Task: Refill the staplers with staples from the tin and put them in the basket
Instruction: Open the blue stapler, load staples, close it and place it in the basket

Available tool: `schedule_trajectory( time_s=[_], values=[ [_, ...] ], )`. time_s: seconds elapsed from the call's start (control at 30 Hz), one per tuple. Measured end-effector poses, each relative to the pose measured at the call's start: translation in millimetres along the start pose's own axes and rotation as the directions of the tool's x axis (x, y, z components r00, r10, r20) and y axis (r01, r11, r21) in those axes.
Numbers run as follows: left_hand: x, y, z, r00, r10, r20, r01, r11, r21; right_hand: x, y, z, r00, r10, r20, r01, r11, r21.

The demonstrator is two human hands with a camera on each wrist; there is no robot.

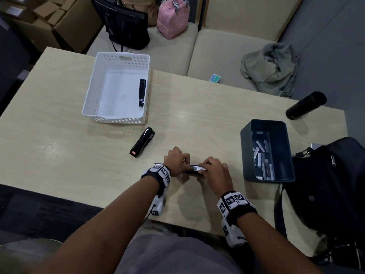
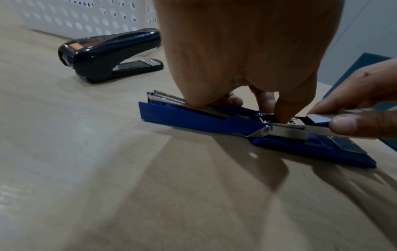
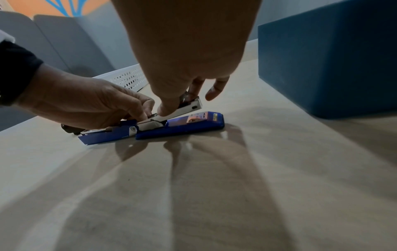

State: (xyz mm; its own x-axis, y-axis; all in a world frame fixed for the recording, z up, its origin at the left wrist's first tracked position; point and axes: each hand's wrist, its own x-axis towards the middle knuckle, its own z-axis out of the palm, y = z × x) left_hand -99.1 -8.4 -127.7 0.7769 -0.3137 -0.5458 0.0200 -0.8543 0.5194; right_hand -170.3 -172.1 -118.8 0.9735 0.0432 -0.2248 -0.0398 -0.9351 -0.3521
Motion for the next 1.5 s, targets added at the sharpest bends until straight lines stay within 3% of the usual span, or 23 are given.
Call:
schedule_trajectory(
  time_s=[0.17,0.43,0.57,0.73,0.9,0.97,1.03,1.13,1.27,1.4,1.5],
  values=[
    [1,-1,1,1.000,0.005,-0.018,-0.005,1.000,0.001,-1,-1,2,0.998,0.034,-0.046,-0.029,0.994,0.102],
    [1,-2,1,1.000,0.006,-0.007,-0.006,1.000,-0.006,0,-3,0,0.999,0.028,-0.041,-0.027,0.999,0.030],
    [1,-1,1,1.000,0.007,-0.007,-0.007,1.000,-0.011,3,-4,-1,1.000,0.027,-0.001,-0.027,1.000,-0.007],
    [2,-3,1,1.000,0.023,0.005,-0.023,1.000,0.000,3,4,-1,0.994,0.083,0.071,-0.089,0.992,0.089],
    [0,-17,-7,0.989,0.122,0.087,-0.128,0.990,0.067,1,11,-12,0.994,0.047,0.101,-0.059,0.992,0.116],
    [-4,-26,-12,0.975,0.175,0.137,-0.200,0.959,0.199,2,14,-16,0.992,0.063,0.107,-0.079,0.985,0.151],
    [-11,-32,-17,0.962,0.211,0.172,-0.264,0.874,0.408,2,19,-21,0.993,0.049,0.112,-0.067,0.984,0.167],
    [-20,-40,-27,0.960,0.220,0.172,-0.279,0.773,0.570,0,25,-24,0.994,0.019,0.108,-0.038,0.982,0.183],
    [-32,-32,-43,0.945,0.293,0.146,-0.311,0.665,0.679,1,32,-25,0.991,-0.034,0.126,0.010,0.982,0.187],
    [-37,5,-62,0.907,0.380,0.182,-0.382,0.558,0.737,7,30,-29,0.988,-0.089,0.124,0.067,0.983,0.169],
    [-35,33,-66,0.876,0.452,0.168,-0.447,0.627,0.638,12,27,-31,0.992,-0.070,0.104,0.050,0.983,0.178]
  ],
)
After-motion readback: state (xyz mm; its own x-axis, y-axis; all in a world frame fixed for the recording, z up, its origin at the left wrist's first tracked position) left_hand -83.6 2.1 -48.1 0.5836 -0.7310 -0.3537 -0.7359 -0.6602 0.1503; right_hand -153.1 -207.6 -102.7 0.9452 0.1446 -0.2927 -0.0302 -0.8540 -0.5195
